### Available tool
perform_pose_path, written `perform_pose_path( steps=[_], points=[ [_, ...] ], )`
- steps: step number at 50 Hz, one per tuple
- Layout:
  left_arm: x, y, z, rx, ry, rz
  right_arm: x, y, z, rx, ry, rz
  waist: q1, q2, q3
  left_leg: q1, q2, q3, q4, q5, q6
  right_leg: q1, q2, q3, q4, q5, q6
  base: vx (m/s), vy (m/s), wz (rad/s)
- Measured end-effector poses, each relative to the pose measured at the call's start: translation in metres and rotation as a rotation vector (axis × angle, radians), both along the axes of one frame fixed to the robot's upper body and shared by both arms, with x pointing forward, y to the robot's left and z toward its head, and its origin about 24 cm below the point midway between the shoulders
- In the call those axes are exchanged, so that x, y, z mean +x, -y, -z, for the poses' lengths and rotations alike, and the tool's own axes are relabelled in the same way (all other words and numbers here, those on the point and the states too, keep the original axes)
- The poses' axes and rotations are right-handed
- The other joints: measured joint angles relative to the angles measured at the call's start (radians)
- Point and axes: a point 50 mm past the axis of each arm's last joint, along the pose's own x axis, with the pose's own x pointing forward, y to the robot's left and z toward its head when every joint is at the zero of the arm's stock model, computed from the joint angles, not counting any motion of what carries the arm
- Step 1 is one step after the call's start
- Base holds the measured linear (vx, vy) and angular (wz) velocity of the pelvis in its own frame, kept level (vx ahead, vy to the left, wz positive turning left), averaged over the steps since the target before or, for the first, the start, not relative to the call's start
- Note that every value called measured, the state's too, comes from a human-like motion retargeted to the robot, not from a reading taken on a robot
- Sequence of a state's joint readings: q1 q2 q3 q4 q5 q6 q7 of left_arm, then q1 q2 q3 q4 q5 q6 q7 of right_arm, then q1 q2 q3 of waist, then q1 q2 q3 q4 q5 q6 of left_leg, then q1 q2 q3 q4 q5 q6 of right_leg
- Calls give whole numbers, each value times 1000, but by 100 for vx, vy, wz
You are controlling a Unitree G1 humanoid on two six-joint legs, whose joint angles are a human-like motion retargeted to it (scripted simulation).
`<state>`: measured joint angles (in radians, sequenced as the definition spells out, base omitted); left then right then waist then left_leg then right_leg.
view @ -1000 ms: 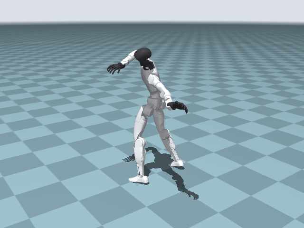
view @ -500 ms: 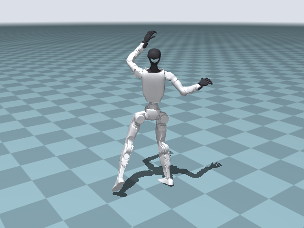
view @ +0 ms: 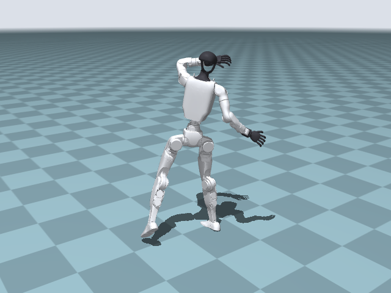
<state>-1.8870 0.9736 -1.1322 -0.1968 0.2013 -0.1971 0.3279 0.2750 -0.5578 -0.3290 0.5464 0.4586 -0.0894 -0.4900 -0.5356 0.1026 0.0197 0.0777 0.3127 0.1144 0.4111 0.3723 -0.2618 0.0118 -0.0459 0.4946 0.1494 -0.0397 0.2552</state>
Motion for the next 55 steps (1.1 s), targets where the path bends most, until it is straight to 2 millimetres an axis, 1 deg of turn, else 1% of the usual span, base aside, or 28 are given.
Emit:
perform_pose_path(
  steps=[5, 9, 13, 16, 19, 22, 25, 28, 30, 33, 35, 36, 37, 39, 42, 45, 47, 48, 50, 52, 53, 55],
  points=[
    [3, -6, 30, 59, -157, 30, 15, -32, 36, 137, -55, -21, 39, -12, 34, -10, 28, 40, -12, -104, 0, -4, -5, -80, 14, -16, -22, -10, 7, 82],
    [-2, -10, 46, 84, -250, 78, 28, -61, 59, 204, -148, -129, 88, -14, 60, -16, 50, 93, -50, -204, 9, -6, -18, -182, 38, -41, -34, -9, 13, 134],
    [-8, -13, 56, 97, -300, 126, 51, -94, 69, 184, -237, -313, 147, -15, 72, -19, 57, 180, -134, -290, 14, -10, -45, -314, 70, -69, -36, -8, 18, 180],
    [-12, -15, 62, 106, -328, 146, 78, -125, 68, 154, -238, -489, 195, -20, 70, -26, 43, 227, -218, -341, 10, -9, -73, -429, 101, -90, -34, -6, 22, 210],
    [-12, -20, 68, 110, -361, 150, 111, -162, 55, 125, -168, -665, 251, -32, 67, -40, 15, 213, -295, -376, 7, 4, -103, -544, 132, -105, -34, -3, 25, 216],
    [-9, -25, 73, 94, -403, 140, 149, -197, 28, 67, -39, -781, 327, -56, 68, -61, -20, 140, -354, -391, 8, 25, -133, -647, 158, -107, -34, 1, 25, 198],
    [0, -36, 79, 41, -454, 103, 189, -224, -15, -57, 119, -855, 422, -88, 77, -72, -57, 50, -395, -390, 15, 53, -165, -730, 184, -98, -41, 5, 25, 163],
    [18, -57, 92, -52, -529, 16, 223, -239, -68, -247, 257, -896, 537, -124, 89, -68, -87, -17, -424, -388, 21, 84, -191, -789, 204, -80, -54, 9, 24, 121],
    [33, -76, 105, -130, -594, -67, 240, -240, -101, -408, 312, -894, 620, -147, 102, -62, -104, -51, -433, -391, 25, 103, -205, -819, 219, -66, -65, 11, 22, 96],
    [53, -111, 130, -267, -699, -215, 260, -230, -137, -669, 298, -829, 752, -182, 124, -58, -125, -94, -427, -403, 34, 129, -225, -853, 244, -41, -79, 13, 20, 81],
    [63, -139, 151, -365, -758, -330, 269, -218, -150, -818, 245, -757, 839, -205, 142, -61, -138, -123, -415, -411, 40, 139, -236, -871, 263, -21, -88, 14, 18, 75],
    [67, -154, 163, -418, -782, -394, 272, -211, -152, -873, 204, -725, 881, -216, 152, -65, -144, -138, -407, -414, 43, 143, -241, -878, 272, -8, -92, 15, 16, 77],
    [70, -169, 177, -471, -805, -463, 274, -204, -152, -921, 161, -696, 921, -226, 161, -69, -151, -154, -400, -416, 47, 145, -245, -884, 283, 5, -96, 15, 15, 79],
    [71, -203, 207, -580, -847, -618, 277, -192, -147, -982, 64, -663, 994, -246, 179, -80, -163, -188, -386, -418, 55, 147, -251, -891, 304, 36, -104, 15, 14, 87],
    [60, -257, 255, -738, -930, -881, 278, -176, -132, -1007, -103, -697, 1086, -268, 206, -100, -179, -249, -374, -412, 71, 146, -251, -889, 329, 95, -114, 14, 12, 104],
    [33, -309, 302, -894, -1050, -1147, 275, -163, -112, -922, -242, -802, 1159, -282, 226, -120, -193, -319, -372, -402, 88, 140, -241, -866, 353, 161, -113, 14, 9, 120],
    [9, -342, 325, -991, -1116, -1315, 271, -152, -100, -810, -306, -863, 1197, -289, 236, -130, -200, -368, -379, -394, 97, 135, -226, -839, 365, 205, -106, 13, 7, 130],
    [-4, -358, 332, -1033, -1137, -1396, 268, -147, -95, -752, -330, -884, 1213, -292, 241, -135, -203, -392, -384, -390, 100, 133, -217, -823, 370, 227, -100, 12, 6, 133],
    [-30, -390, 337, -1096, -1142, -1550, 261, -135, -86, -655, -374, -915, 1241, -298, 248, -142, -207, -441, -398, -381, 104, 130, -195, -786, 376, 268, -85, 12, 4, 133],
    [-52, -420, 325, -1117, -1095, -1689, 252, -122, -77, -607, -439, -955, 1265, -304, 251, -147, -211, -488, -412, -372, 107, 130, -170, -743, 377, 304, -66, 11, 3, 129],
    [-60, -436, 313, -1119, -1050, -1750, 248, -116, -73, -595, -478, -977, 1275, -308, 253, -150, -212, -510, -417, -368, 107, 130, -156, -722, 375, 320, -54, 10, 1, 124],
    [-73, -463, 277, -1116, -925, -1856, 238, -102, -67, -587, -566, -1018, 1294, -317, 258, -158, -215, -553, -425, -362, 106, 133, -128, -680, 367, 350, -31, 9, 0, 118]
  ],
)
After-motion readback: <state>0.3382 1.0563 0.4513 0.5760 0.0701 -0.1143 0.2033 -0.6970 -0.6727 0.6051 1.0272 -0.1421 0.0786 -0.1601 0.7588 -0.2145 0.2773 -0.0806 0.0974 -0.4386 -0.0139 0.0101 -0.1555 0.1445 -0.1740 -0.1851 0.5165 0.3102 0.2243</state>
